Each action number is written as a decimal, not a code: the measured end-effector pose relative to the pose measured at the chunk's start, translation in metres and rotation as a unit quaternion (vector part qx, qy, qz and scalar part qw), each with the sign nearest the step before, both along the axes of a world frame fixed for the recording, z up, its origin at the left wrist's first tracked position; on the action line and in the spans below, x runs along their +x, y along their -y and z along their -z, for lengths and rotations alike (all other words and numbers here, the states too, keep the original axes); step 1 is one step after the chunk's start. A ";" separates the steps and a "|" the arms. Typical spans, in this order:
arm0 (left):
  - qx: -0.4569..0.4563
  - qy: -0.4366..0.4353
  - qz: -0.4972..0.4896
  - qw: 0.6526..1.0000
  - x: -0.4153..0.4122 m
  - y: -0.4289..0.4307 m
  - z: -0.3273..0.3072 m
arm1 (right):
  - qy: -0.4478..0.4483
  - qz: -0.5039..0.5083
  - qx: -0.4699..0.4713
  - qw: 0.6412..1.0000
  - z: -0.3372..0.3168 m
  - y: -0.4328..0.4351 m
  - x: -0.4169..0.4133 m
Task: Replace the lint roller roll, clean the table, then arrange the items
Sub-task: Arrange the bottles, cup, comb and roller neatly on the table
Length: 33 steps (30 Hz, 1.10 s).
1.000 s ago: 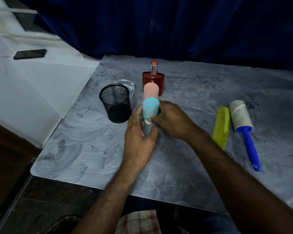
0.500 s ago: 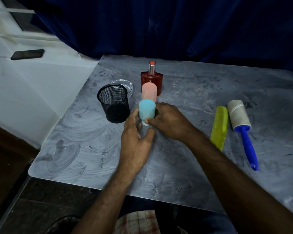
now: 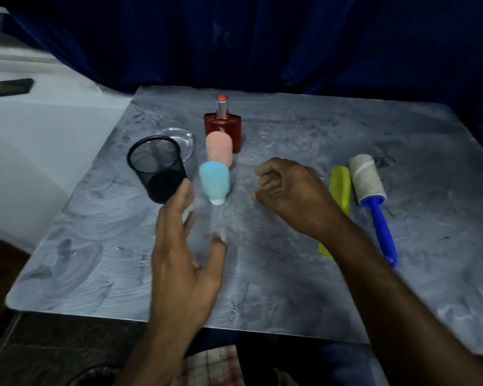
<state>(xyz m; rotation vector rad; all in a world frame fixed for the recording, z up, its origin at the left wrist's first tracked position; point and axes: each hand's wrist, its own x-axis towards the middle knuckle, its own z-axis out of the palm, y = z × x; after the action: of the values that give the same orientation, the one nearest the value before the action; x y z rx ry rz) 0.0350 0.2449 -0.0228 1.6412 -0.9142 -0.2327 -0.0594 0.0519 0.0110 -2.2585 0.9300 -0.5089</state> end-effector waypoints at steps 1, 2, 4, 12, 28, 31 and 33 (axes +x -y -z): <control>-0.016 0.017 0.012 1.000 -0.008 -0.003 -0.005 | 0.016 0.023 -0.009 1.000 -0.001 0.001 -0.013; -0.021 0.027 0.032 0.999 -0.016 -0.001 -0.011 | 0.028 0.046 -0.028 0.998 -0.003 0.001 -0.027; 0.012 0.061 0.082 0.995 -0.034 0.015 -0.019 | 0.027 0.092 -0.083 0.992 -0.004 0.002 -0.053; 0.340 0.323 0.133 0.873 -0.084 0.148 -0.009 | -0.015 0.222 -0.194 0.955 0.003 0.010 -0.126; 0.400 0.167 0.105 0.895 -0.077 0.209 -0.002 | 0.018 0.219 -0.108 0.970 0.013 0.018 -0.146; 0.346 0.105 0.097 0.927 -0.067 0.203 0.000 | 0.022 0.225 -0.073 0.971 0.015 0.018 -0.146; 0.295 0.049 0.094 0.950 -0.061 0.195 0.002 | 0.038 0.227 -0.039 0.972 0.018 0.020 -0.141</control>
<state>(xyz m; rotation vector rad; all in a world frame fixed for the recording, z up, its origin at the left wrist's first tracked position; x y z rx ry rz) -0.0259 0.0499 -0.0249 2.1261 -1.1495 -0.6080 -0.2006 0.0319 -0.0065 -2.0731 1.4166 -0.8372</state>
